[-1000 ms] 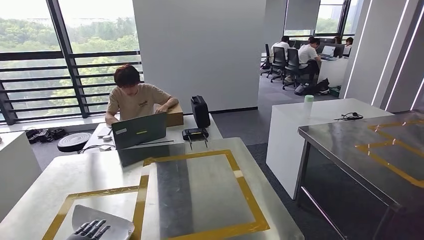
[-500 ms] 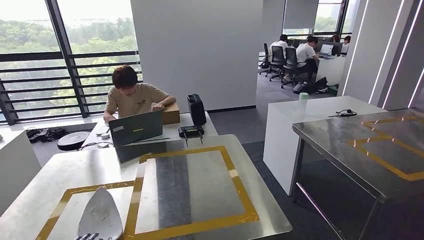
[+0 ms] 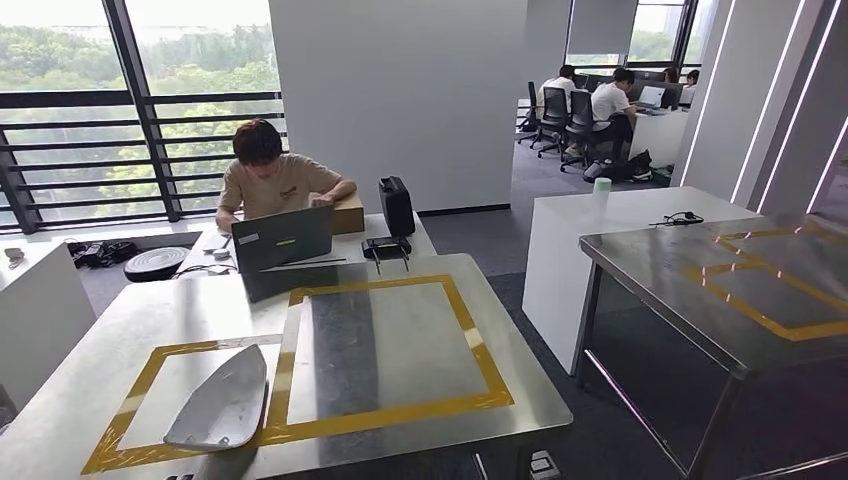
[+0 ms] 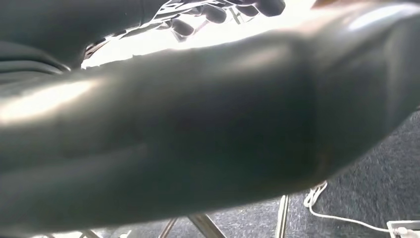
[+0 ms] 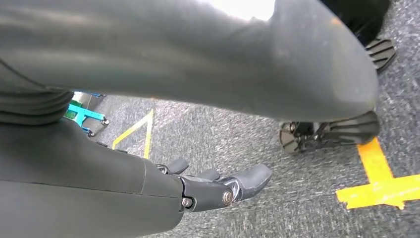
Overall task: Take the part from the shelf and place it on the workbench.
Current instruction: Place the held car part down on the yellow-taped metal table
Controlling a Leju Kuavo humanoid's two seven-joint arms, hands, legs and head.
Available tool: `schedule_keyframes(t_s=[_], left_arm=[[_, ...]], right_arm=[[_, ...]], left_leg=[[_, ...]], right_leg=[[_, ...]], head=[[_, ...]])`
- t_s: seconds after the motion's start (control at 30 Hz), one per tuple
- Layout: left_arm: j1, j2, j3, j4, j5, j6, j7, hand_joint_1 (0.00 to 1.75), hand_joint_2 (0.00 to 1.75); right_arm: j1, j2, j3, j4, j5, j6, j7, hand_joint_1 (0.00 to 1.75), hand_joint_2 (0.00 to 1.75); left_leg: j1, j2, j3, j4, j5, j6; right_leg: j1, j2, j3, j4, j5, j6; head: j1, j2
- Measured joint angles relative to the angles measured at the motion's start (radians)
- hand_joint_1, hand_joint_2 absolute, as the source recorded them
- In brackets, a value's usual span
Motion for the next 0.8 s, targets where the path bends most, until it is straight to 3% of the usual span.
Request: schedule_keyframes(t_s=[0.03,0.1,0.13,0.2,0.27,0.3,0.33,0.37,0.43,0.5,0.53,0.6,0.63,0.67,0.77,0.8], left_arm=[[0.0,0.001,0.0,-0.001,0.0,0.0,-0.001,0.0,0.0],[-0.002,0.002,0.0,-0.001,0.0,-0.001,-0.002,0.0,0.0],[-0.002,0.002,0.0,-0.001,0.0,-0.001,-0.002,0.0,0.0],[-0.002,0.003,0.0,-0.001,-0.001,-0.003,-0.002,0.0,0.0],[-0.001,0.003,0.0,0.0,-0.002,-0.003,-0.002,0.0,0.0],[0.0,0.003,0.0,0.0,-0.002,-0.003,-0.002,0.0,0.0],[0.001,0.002,0.0,0.0,-0.003,-0.003,-0.002,0.0,0.0],[0.002,0.002,0.0,0.0,-0.003,-0.003,-0.002,0.0,0.0],[0.001,0.001,0.0,-0.001,-0.004,-0.003,-0.002,0.0,0.0],[-0.002,-0.001,0.0,-0.004,-0.004,-0.003,-0.001,0.0,0.0],[-0.005,-0.002,0.001,-0.004,-0.004,-0.003,0.0,0.0,0.0],[-0.009,-0.003,0.001,-0.004,-0.004,-0.005,0.003,0.0,0.0],[-0.011,-0.004,0.001,-0.004,-0.003,-0.008,0.004,0.0,0.0],[-0.013,-0.006,0.002,-0.003,0.0,-0.012,0.005,0.0,0.0],[-0.004,-0.009,0.01,-0.003,0.028,-0.033,0.009,0.0,0.0],[0.006,-0.01,0.016,-0.002,0.044,-0.042,0.012,0.0,0.0]], right_arm=[[-0.001,0.0,0.0,0.0,0.0,0.0,0.0,0.0,0.0],[-0.001,0.0,0.0,0.0,0.0,0.0,0.002,0.0,0.0],[-0.002,0.0,0.0,0.0,0.0,0.0,0.003,0.0,0.0],[-0.003,-0.001,0.0,0.0,0.0,0.0,0.005,0.0,0.0],[-0.003,-0.002,0.0,0.0,0.0,0.0,0.005,0.0,0.0],[-0.003,-0.002,0.0,0.0,-0.001,0.0,0.004,0.0,0.0],[-0.002,-0.002,0.0,0.0,-0.001,0.0,0.004,0.0,0.0],[-0.002,-0.002,0.0,0.0,-0.001,0.0,0.003,0.0,0.0],[-0.003,-0.002,0.0,0.0,-0.001,0.0,0.002,0.0,0.0],[-0.003,-0.002,0.0,0.0,-0.002,0.0,0.001,0.0,0.0],[-0.004,-0.002,0.0,0.0,-0.002,0.0,0.0,0.0,0.0],[-0.003,-0.002,0.0,0.0,-0.003,0.0,0.0,0.0,0.0],[-0.002,-0.002,0.0,0.0,-0.003,0.0,0.0,0.0,0.0],[-0.001,-0.002,0.0,0.0,-0.003,0.0,0.001,0.0,0.0],[0.0,0.0,0.0,0.0,-0.003,0.004,0.002,0.0,0.0],[0.0,0.0,0.0,0.0,-0.003,0.006,0.002,0.0,0.0]], left_leg=[[0.0,0.0,-0.002,0.0,0.007,-0.007],[0.002,0.0,-0.002,-0.002,0.018,-0.02],[0.003,-0.002,-0.009,0.004,0.007,-0.026],[0.006,-0.007,-0.033,0.067,-0.066,-0.035],[0.007,-0.009,-0.06,0.185,-0.156,-0.042],[0.007,-0.009,-0.065,0.236,-0.176,-0.044],[0.008,-0.009,-0.058,0.263,-0.174,-0.044],[0.008,-0.009,-0.037,0.259,-0.154,-0.043],[0.007,-0.01,0.05,0.161,-0.119,-0.035],[0.001,-0.014,0.141,0.033,-0.13,-0.024],[-0.003,-0.015,0.164,-0.006,-0.141,-0.018],[-0.01,-0.015,0.162,-0.023,-0.128,-0.002],[-0.01,-0.013,0.155,-0.028,-0.116,0.008],[-0.009,-0.01,0.147,-0.033,-0.102,0.017],[-0.006,-0.006,0.106,-0.037,-0.058,0.03],[-0.007,-0.005,0.088,-0.036,-0.045,0.03]], right_leg=[[0.003,0.001,0.009,-0.02,-0.008,-0.009],[0.004,0.0,0.001,-0.025,0.005,-0.028],[0.004,-0.002,-0.005,-0.027,0.015,-0.037],[0.001,-0.004,-0.025,-0.031,0.039,-0.05],[0.003,-0.004,-0.052,-0.031,0.062,-0.054],[0.004,-0.004,-0.068,-0.031,0.074,-0.054],[0.005,-0.004,-0.084,-0.031,0.086,-0.054],[0.007,-0.004,-0.1,-0.03,0.099,-0.053],[0.008,-0.004,-0.126,-0.029,0.123,-0.048],[0.009,-0.003,-0.139,-0.03,0.143,-0.039],[0.007,-0.003,-0.14,-0.032,0.154,-0.032],[0.001,-0.003,-0.14,-0.042,0.174,-0.017],[-0.001,-0.002,-0.144,-0.039,0.168,-0.011],[-0.002,-0.001,-0.152,-0.023,0.143,-0.006],[-0.003,-0.001,-0.195,0.134,-0.011,0.002],[-0.003,-0.001,-0.203,0.194,-0.039,0.004]], head=[[-0.001,0.0],[-0.002,0.0],[-0.002,0.0],[-0.003,0.0],[-0.004,0.0],[-0.004,0.0],[-0.004,0.0],[-0.004,0.0],[-0.004,0.0],[-0.003,0.0],[-0.002,0.0],[-0.002,0.0],[-0.003,0.0],[-0.002,0.0],[0.0,-0.001],[0.0,-0.001]])
